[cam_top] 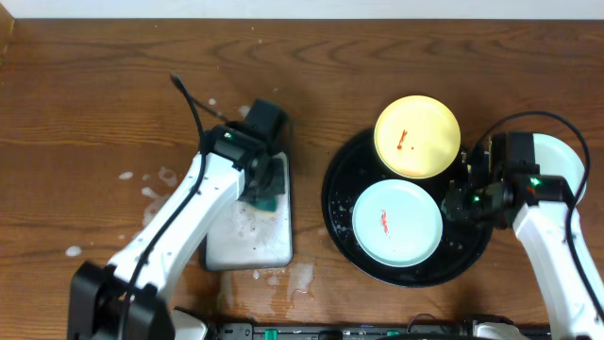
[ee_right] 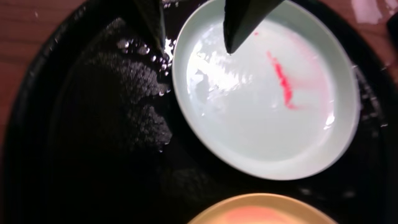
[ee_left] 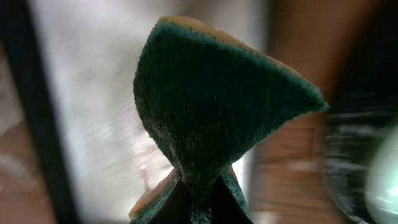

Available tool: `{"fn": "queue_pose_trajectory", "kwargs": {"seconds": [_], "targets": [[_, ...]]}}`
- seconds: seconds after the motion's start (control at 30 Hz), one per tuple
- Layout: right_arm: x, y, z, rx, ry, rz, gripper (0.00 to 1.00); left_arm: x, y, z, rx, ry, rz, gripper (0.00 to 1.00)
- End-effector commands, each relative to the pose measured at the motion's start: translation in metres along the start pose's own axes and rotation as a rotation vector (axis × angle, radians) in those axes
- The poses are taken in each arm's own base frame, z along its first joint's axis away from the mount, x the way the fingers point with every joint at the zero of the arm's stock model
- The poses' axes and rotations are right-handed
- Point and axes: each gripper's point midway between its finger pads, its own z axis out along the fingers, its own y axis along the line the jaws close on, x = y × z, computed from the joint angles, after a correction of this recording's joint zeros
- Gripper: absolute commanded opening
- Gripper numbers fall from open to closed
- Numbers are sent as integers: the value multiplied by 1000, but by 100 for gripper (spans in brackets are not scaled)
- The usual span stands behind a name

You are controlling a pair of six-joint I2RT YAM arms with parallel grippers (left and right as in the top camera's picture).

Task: Clean dirty plates on tray and stack at the side
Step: 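Grasp the green sponge in the soapy tray with the left gripper and lift, then scrub the stained plate with the sponge while the right gripper holds it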

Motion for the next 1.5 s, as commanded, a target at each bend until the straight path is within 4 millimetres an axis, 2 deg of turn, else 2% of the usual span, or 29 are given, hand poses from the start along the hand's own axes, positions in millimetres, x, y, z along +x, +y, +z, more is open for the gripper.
{"fn": "queue_pose_trajectory", "kwargs": {"seconds": [0.0, 0.07, 0.23, 0.3, 0.33, 0.47, 0.7, 0.8, 0.87, 0.93, 1.03, 1.17, 1.27, 1.37, 1.47], "targets": [[4, -2, 23, -39, 85, 28, 33, 5, -52, -19, 191, -8, 26, 8], [3, -2, 36, -66, 122, 25, 36, 8, -80, -20, 265, -8, 16, 7], [1, -6, 64, -92, 170, -22, 40, 15, -131, -15, 352, -30, 32, 7], [4, -5, 74, -111, 200, -35, 37, 21, -152, -10, 381, -32, 51, 8], [7, -6, 81, -109, 221, -32, 28, 26, -163, -5, 392, -27, 59, 7], [11, -4, 92, -134, 258, -19, 3, 35, -182, 17, 391, 10, 40, 8], [13, -5, 93, -123, 271, 37, 1, 60, -224, 71, 437, 119, 23, 8], [14, -5, 93, -120, 273, 36, 1, 65, -232, 95, 431, 131, 35, 7], [14, -5, 93, -120, 276, 37, 1, 68, -230, 113, 409, 144, 36, 7], [15, -5, 93, -120, 277, 37, 1, 67, -218, 132, 343, 129, 53, 8], [15, -5, 93, -120, 278, 35, 1, 56, -178, 153, 141, 50, 92, 7], [15, -4, 93, -120, 278, 32, 1, 38, -120, 149, -148, -55, 97, 7], [15, -4, 93, -120, 278, 31, 1, 28, -90, 137, -307, -95, 152, 7], [15, -4, 93, -119, 278, 32, 1, 20, -78, 130, -379, -118, 190, 7], [16, -4, 93, -119, 281, 32, 1, 18, -80, 131, -362, -120, 189, 8]]}}
